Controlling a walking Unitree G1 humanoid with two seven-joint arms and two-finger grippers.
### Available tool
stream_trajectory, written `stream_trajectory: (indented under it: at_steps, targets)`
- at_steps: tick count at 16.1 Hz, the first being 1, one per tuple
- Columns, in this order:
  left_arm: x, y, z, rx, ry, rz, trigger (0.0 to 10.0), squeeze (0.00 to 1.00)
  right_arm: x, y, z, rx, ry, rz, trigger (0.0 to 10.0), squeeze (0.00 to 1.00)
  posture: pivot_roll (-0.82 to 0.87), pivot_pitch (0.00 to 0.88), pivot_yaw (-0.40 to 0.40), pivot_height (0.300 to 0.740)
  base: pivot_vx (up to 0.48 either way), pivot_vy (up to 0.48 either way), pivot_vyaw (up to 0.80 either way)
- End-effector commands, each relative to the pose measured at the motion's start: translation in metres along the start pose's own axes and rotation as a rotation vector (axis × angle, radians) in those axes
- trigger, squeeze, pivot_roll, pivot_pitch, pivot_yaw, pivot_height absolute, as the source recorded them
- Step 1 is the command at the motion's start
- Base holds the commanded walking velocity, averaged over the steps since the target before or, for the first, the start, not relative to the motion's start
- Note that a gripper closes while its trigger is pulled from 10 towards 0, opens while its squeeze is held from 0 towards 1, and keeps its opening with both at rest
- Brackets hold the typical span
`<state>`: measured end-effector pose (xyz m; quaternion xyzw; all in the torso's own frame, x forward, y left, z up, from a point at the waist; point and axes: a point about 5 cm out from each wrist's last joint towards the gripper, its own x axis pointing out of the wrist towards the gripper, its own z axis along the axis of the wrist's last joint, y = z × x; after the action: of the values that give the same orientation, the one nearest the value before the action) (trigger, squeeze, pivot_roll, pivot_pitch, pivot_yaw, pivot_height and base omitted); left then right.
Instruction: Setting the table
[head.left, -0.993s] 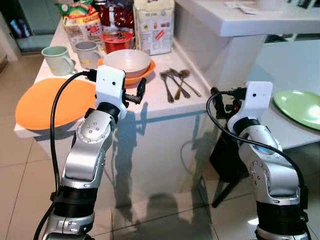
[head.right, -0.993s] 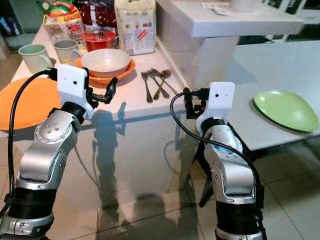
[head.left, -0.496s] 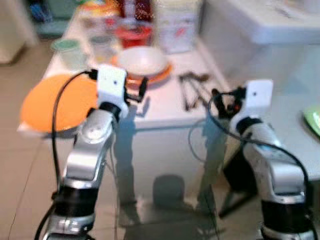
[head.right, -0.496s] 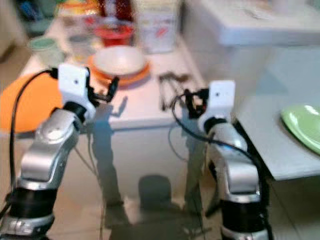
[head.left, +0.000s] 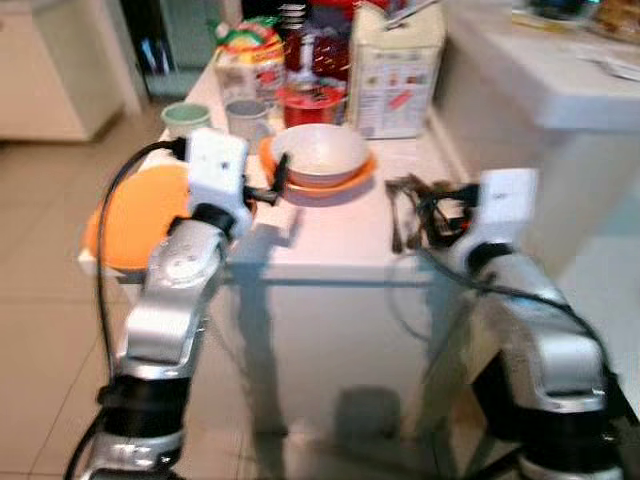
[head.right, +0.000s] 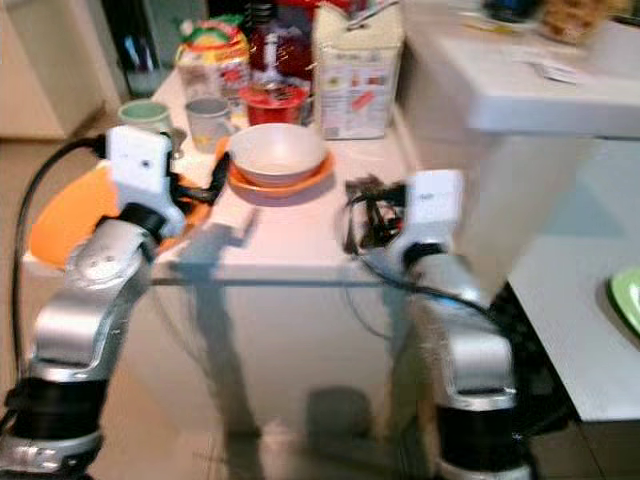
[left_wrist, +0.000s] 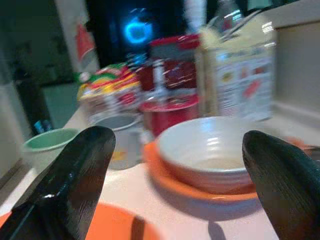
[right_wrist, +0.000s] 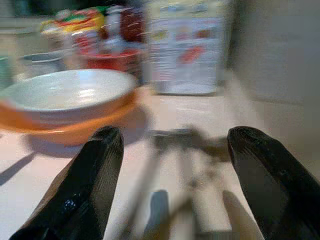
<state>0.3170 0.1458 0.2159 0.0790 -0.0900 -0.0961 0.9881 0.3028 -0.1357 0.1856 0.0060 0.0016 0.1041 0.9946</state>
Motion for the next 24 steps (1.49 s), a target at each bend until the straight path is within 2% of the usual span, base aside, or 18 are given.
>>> stream_trajectory:
  at_steps: [1,8,16,17,18,19,21,24]
  targets:
    - [0.0,-0.006,0.006,0.009,-0.031,-0.022,10.0,0.0,-0.003,-0.008,0.0,-0.008,0.013,-0.006,10.0,0.0,0.04,0.0,-0.027,0.74,0.0,0.0,0.0]
    - [-0.004,0.0,0.002,0.035,-0.014,-0.062,10.0,0.0,-0.006,-0.002,-0.003,0.025,0.042,0.033,10.0,0.0,0.04,0.0,-0.021,0.74,0.0,0.0,0.0]
    - [-0.003,-0.008,-0.003,0.045,0.033,-0.127,10.0,0.0,0.0,-0.01,-0.006,0.019,0.085,0.007,10.0,0.0,0.03,0.0,-0.015,0.74,0.0,0.0,0.0]
    - [-0.004,-0.01,-0.004,0.052,0.044,-0.161,10.0,0.0,0.003,-0.011,-0.008,0.026,0.11,0.02,10.0,0.31,0.03,0.0,-0.015,0.74,0.0,0.0,0.0]
    - [-0.005,-0.011,-0.004,0.066,0.044,-0.183,10.0,0.0,0.007,-0.012,-0.009,0.022,0.124,0.03,10.0,0.85,0.03,0.0,-0.015,0.74,0.0,0.0,0.0]
    - [-0.006,-0.012,-0.004,0.068,0.043,-0.196,10.0,0.0,0.009,-0.012,-0.008,0.028,0.127,0.039,10.0,1.0,0.03,0.0,-0.015,0.74,0.0,0.0,0.0]
    - [-0.009,-0.019,0.0,0.054,0.015,-0.271,10.0,0.0,0.02,-0.013,-0.009,0.037,0.137,0.053,10.0,1.0,0.03,0.0,-0.014,0.74,0.0,0.0,0.0]
    - [-0.016,-0.032,0.001,0.048,0.024,-0.388,10.0,0.0,0.033,-0.012,-0.01,0.047,0.173,0.079,10.0,1.0,0.03,0.0,-0.015,0.74,0.0,0.0,0.0]
